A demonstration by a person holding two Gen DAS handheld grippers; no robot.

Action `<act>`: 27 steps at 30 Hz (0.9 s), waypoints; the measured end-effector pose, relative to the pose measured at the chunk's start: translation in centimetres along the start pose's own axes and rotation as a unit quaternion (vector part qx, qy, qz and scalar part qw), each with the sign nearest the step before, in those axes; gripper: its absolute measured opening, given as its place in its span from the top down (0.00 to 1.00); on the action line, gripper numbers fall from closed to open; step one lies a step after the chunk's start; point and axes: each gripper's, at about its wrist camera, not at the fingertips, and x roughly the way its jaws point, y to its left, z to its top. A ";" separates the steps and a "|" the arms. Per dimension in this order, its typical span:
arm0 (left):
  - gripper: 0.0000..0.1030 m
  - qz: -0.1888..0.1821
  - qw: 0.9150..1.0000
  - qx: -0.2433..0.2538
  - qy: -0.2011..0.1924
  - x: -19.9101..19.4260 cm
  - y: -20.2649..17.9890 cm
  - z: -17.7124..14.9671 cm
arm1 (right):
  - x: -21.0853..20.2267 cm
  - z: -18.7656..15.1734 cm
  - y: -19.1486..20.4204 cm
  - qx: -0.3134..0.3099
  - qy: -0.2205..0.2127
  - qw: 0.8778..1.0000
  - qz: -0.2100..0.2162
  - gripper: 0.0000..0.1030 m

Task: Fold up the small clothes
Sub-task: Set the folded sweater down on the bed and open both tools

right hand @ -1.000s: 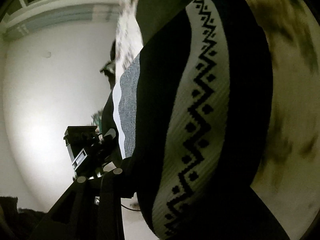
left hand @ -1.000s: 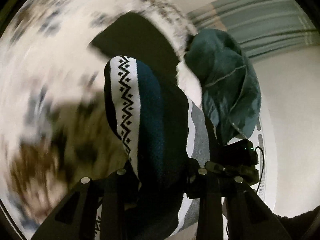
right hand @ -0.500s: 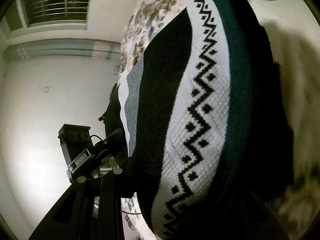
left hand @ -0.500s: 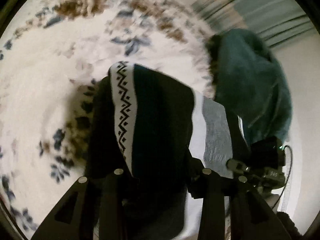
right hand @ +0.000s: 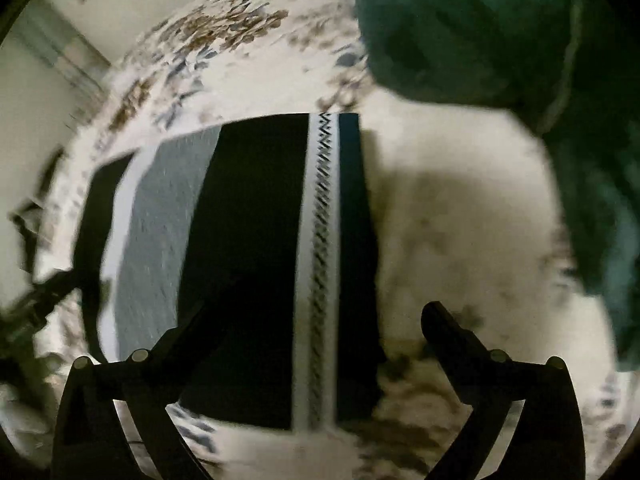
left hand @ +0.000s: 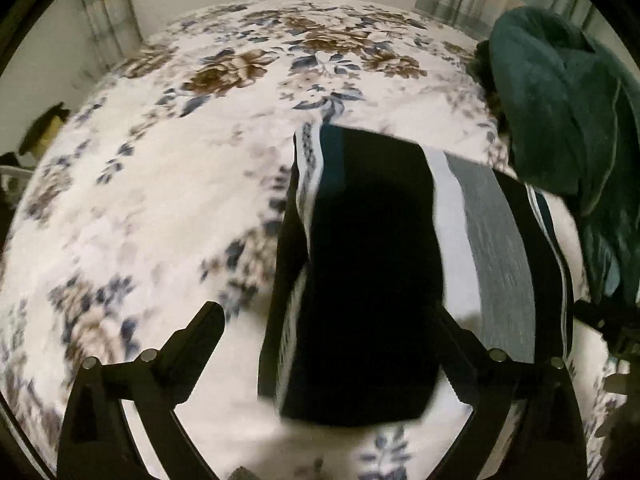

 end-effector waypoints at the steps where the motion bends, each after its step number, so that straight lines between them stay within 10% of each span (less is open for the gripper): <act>1: 0.02 0.013 1.000 0.001 0.001 -0.6 -0.4 -0.7 | -0.9 -0.5 -0.3 -0.002 -0.010 1.000 -0.018 0.00; 9: 0.02 0.030 0.999 0.015 -0.034 -10.5 -3.7 -4.2 | -12.5 -6.2 -0.1 -0.004 -0.087 0.990 -0.111 0.00; 27: 0.02 0.031 0.984 0.014 -0.176 -42.9 -7.1 -14.2 | -48.9 -24.0 1.0 -0.021 -0.233 0.965 -0.115 0.00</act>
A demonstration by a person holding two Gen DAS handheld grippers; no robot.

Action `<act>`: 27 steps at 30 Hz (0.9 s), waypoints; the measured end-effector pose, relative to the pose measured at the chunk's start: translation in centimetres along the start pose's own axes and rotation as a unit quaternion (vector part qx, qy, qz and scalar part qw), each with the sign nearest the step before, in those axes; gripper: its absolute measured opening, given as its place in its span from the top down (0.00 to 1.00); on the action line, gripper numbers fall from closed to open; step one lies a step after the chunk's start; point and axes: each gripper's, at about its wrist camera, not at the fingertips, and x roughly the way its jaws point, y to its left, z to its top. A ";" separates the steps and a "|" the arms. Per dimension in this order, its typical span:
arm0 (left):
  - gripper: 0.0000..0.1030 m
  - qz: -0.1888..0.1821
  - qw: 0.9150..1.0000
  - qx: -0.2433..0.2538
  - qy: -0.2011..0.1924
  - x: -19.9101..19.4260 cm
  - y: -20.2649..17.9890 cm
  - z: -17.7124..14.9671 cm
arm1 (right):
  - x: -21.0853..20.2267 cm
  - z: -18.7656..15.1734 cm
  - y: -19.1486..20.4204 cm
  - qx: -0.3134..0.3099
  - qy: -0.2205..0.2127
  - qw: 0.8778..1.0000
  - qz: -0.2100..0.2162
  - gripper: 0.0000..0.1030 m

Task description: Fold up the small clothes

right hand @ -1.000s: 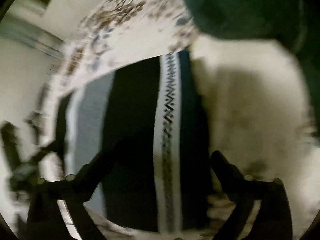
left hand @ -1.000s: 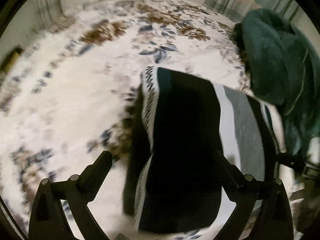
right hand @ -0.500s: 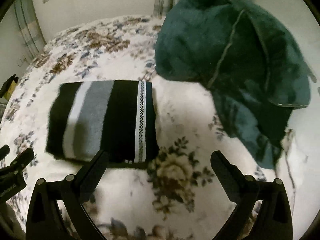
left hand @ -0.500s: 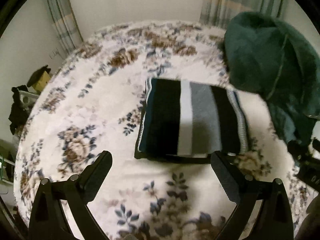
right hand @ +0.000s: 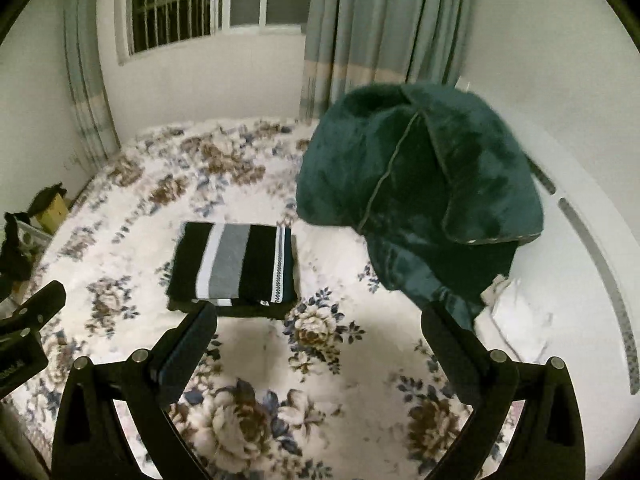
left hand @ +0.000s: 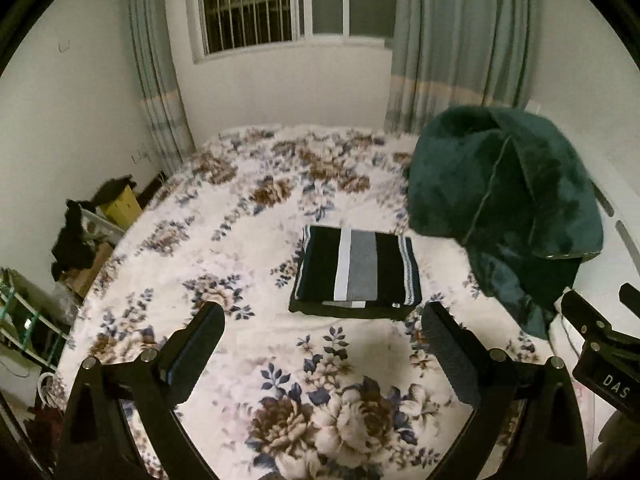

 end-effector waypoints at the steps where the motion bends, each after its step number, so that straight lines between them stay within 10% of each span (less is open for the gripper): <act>1: 0.02 0.001 1.000 0.000 -0.010 -1.9 -0.1 -0.1 | -1.8 -0.1 -0.4 0.000 -0.008 1.000 0.001 0.00; 12: 0.02 -0.010 0.998 -0.010 -0.053 -12.2 -0.3 -2.5 | -19.5 -2.6 -3.0 -0.013 -0.089 0.996 0.019 0.00; 27: 0.00 -0.008 0.997 -0.009 -0.072 -16.0 -0.5 -4.7 | -25.0 -4.9 -4.4 -0.003 -0.101 0.995 0.021 0.00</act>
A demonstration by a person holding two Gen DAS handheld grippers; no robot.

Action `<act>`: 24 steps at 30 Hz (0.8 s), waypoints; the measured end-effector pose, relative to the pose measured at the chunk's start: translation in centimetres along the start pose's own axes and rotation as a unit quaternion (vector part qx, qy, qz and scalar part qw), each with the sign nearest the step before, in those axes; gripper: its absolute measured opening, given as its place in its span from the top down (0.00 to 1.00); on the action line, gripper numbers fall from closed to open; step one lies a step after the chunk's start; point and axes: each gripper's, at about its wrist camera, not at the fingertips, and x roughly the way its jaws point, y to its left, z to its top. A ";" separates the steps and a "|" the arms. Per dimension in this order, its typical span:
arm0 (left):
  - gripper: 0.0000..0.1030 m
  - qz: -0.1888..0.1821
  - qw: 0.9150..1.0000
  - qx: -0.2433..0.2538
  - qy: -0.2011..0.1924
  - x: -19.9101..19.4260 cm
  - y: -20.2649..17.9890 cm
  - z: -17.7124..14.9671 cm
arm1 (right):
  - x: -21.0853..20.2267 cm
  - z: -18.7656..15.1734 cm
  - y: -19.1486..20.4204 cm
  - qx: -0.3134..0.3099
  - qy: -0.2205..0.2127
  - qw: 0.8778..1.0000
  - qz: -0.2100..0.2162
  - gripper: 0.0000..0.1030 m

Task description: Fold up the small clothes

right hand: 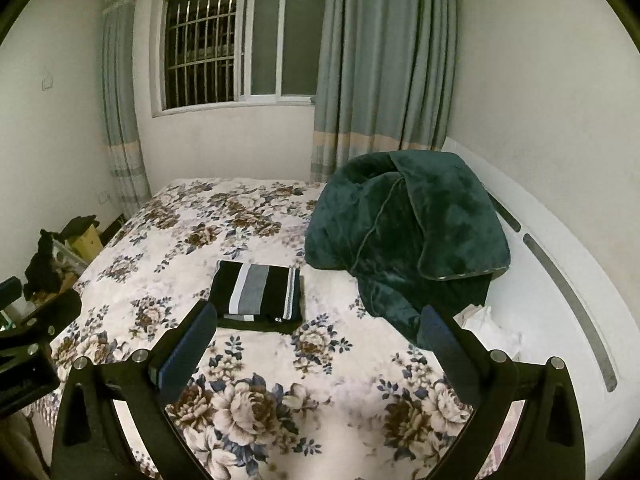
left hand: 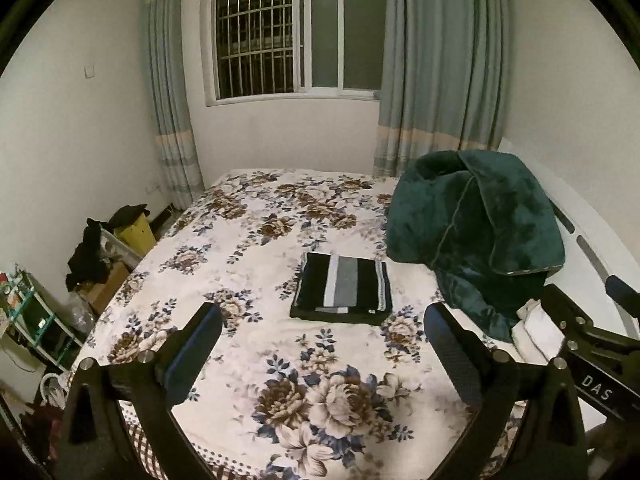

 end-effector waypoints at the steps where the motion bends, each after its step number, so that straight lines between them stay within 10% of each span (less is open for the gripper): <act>1: 0.00 0.000 1.000 -0.002 0.000 0.0 0.1 0.0 | 0.0 0.0 0.0 0.000 0.000 1.000 -0.001 0.00; 24: 0.00 0.019 1.000 -0.008 -0.004 -0.2 0.5 0.2 | 0.7 0.9 0.1 -0.004 -0.003 1.000 0.008 0.00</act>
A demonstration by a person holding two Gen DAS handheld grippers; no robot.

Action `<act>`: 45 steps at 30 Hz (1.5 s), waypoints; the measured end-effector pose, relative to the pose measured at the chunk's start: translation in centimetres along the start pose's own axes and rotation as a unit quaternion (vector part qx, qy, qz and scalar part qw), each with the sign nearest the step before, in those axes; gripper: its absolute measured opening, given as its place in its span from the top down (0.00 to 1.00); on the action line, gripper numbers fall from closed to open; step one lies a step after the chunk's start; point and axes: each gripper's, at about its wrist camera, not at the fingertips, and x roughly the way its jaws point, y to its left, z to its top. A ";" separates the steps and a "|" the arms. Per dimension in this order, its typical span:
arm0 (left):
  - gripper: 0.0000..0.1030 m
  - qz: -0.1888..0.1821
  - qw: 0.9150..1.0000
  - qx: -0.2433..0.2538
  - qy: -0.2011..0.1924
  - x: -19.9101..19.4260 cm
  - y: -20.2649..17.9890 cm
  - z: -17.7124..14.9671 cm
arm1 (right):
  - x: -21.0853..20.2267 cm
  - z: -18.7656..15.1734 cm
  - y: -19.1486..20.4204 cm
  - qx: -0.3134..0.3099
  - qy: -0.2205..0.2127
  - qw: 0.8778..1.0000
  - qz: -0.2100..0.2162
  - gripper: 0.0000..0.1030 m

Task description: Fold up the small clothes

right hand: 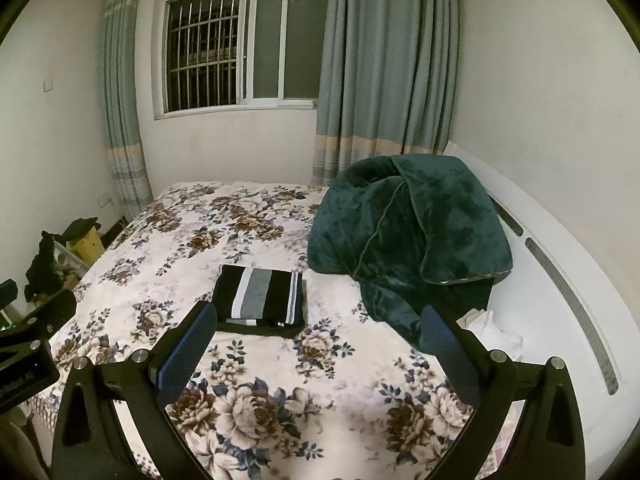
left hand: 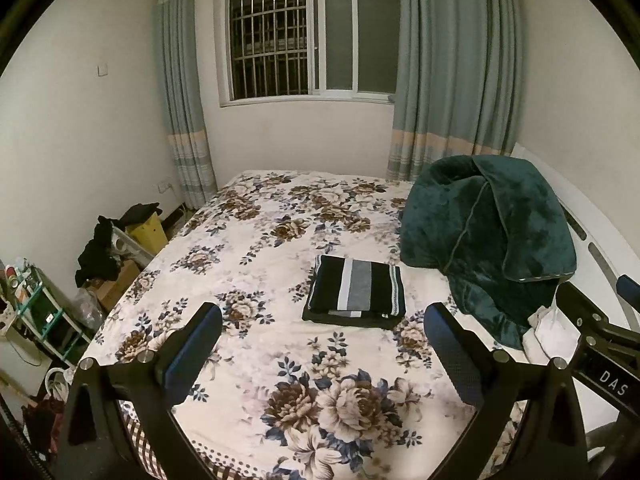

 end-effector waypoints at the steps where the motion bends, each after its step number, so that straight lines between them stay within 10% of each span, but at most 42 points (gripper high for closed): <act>1: 0.00 0.001 1.000 0.001 0.001 -0.1 0.0 0.0 | -0.1 -0.1 0.1 0.001 0.000 1.000 0.000 0.00; 45: 0.00 0.000 1.000 0.001 -0.007 0.1 0.0 1.0 | 0.9 -0.8 1.6 -0.004 0.007 1.000 0.012 0.00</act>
